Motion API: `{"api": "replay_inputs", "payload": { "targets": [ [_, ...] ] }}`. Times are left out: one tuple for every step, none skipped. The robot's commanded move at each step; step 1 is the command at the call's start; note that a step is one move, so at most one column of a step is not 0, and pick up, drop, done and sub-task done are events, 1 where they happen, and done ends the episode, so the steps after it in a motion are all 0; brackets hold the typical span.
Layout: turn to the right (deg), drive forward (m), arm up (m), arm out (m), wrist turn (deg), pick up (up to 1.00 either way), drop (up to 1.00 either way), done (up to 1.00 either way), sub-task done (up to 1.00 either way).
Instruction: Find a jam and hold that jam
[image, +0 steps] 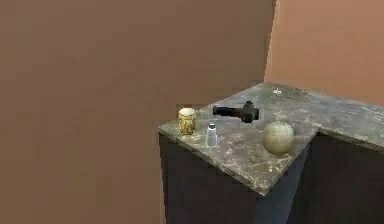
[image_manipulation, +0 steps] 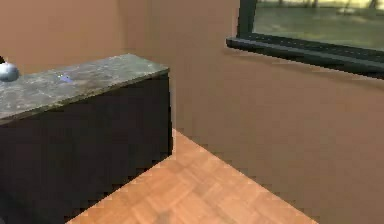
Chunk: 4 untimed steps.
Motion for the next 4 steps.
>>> {"api": "replay_inputs", "payload": {
  "targets": [
    [-45.0, 0.00, 0.00, 0.00, 0.0, 0.00, 0.00, 0.00, 0.00],
    [-42.0, 0.00, 0.00, 0.00, 0.0, 0.00, 0.00, 0.00, 0.00],
    [45.0, 0.00, 0.00, 0.00, 0.0, 0.00, 0.00, 0.00, 0.00],
    [21.0, 0.00, 0.00, 0.00, 0.0, 0.00, 0.00, 0.00, 0.00]
  ]
}}
